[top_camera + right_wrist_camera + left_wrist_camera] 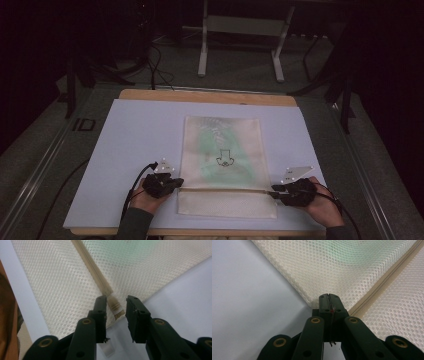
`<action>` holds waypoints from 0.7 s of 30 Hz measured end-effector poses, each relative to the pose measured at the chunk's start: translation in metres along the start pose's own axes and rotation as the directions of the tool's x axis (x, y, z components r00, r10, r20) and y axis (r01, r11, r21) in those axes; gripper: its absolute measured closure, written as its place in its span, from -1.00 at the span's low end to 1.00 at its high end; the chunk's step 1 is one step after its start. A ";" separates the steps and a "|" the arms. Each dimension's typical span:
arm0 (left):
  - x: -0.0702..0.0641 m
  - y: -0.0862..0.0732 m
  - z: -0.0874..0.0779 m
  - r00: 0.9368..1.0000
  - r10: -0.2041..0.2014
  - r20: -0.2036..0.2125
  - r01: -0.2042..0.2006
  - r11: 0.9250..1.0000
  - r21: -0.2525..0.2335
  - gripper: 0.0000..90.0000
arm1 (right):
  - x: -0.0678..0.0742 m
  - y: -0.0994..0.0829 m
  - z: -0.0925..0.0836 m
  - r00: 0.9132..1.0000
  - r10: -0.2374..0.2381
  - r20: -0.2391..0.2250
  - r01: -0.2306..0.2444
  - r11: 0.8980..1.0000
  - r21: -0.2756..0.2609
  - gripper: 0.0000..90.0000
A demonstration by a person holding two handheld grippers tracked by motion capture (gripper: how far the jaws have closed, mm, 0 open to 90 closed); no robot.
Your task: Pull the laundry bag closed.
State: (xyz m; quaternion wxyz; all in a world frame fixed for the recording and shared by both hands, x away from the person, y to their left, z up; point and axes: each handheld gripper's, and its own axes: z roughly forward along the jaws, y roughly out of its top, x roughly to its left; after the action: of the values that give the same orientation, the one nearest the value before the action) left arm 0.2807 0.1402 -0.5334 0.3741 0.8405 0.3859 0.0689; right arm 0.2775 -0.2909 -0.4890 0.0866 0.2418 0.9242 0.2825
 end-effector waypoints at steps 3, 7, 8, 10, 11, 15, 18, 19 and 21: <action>0.000 0.000 0.000 1.000 0.003 -0.002 -0.003 1.000 0.000 0.99 | -0.001 0.000 -0.002 1.000 0.004 0.021 -0.003 1.000 -0.016 0.52; 0.000 0.000 0.000 1.000 0.005 -0.001 -0.005 1.000 -0.002 0.99 | -0.003 0.000 -0.004 0.999 0.022 0.036 -0.021 0.999 -0.041 0.44; 0.000 0.000 0.000 1.000 0.005 -0.002 -0.005 1.000 -0.001 0.99 | -0.003 -0.001 -0.004 0.999 0.028 0.039 -0.026 0.999 -0.041 0.41; 0.000 0.000 0.000 1.000 0.006 -0.002 -0.006 1.000 -0.002 0.99 | -0.004 -0.001 -0.004 0.998 0.035 0.044 -0.033 0.999 -0.044 0.38; 0.000 0.000 0.000 1.000 0.006 -0.002 -0.006 1.000 -0.002 0.98 | -0.005 -0.001 -0.004 0.998 0.036 0.046 -0.034 0.998 -0.045 0.37; 0.000 0.000 0.000 1.000 0.007 -0.002 -0.007 1.000 -0.004 0.98 | -0.007 -0.003 -0.005 0.996 0.065 0.062 -0.062 0.996 -0.059 0.32; 0.000 0.000 0.000 1.000 0.005 0.001 -0.005 1.000 -0.004 0.98 | -0.009 -0.004 -0.007 0.994 0.084 0.075 -0.079 0.995 -0.067 0.31; 0.000 0.000 0.000 1.000 0.004 0.002 -0.004 1.000 -0.004 0.98 | -0.012 -0.006 -0.008 0.991 0.102 0.087 -0.096 0.993 -0.073 0.30; 0.000 -0.001 0.000 1.000 0.004 0.003 -0.004 1.000 -0.006 0.98 | -0.013 -0.007 -0.008 0.989 0.116 0.095 -0.109 0.991 -0.077 0.30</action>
State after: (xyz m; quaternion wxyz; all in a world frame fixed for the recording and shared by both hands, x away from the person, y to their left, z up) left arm 0.2804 0.1406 -0.5338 0.3769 0.8403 0.3833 0.0695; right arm 0.2840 -0.3062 -0.4863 0.1251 0.3041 0.8930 0.3073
